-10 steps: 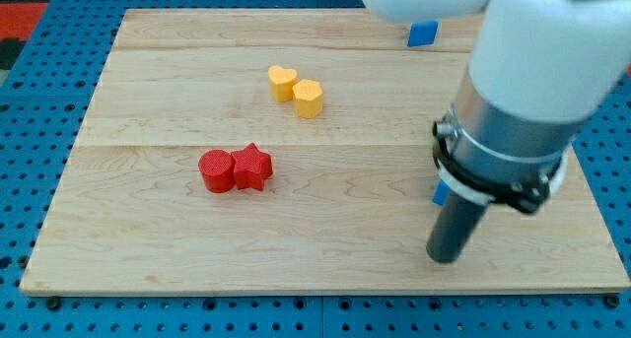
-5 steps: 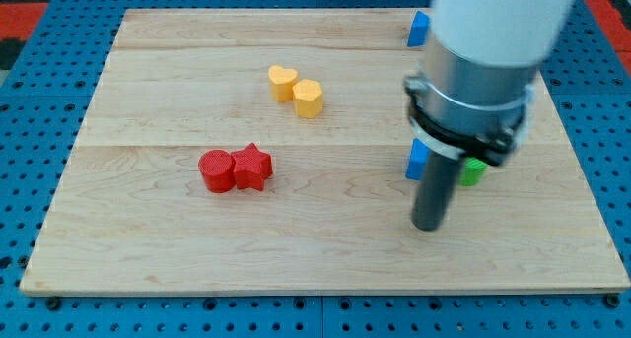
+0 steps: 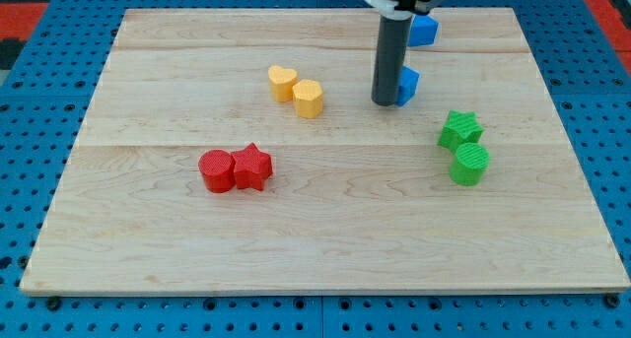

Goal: Push the blue cube into the blue triangle

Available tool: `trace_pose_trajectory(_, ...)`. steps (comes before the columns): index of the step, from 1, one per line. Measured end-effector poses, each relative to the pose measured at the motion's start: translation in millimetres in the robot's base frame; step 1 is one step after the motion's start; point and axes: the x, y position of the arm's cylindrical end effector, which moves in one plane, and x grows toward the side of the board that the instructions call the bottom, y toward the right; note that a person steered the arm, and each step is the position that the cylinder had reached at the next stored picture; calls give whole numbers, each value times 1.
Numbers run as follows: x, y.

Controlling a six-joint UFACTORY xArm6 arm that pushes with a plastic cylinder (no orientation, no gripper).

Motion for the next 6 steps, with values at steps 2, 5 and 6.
trace_pose_trajectory(2,-8,26)
trace_pose_trajectory(5,-71,58)
trace_pose_trajectory(6,-50,70)
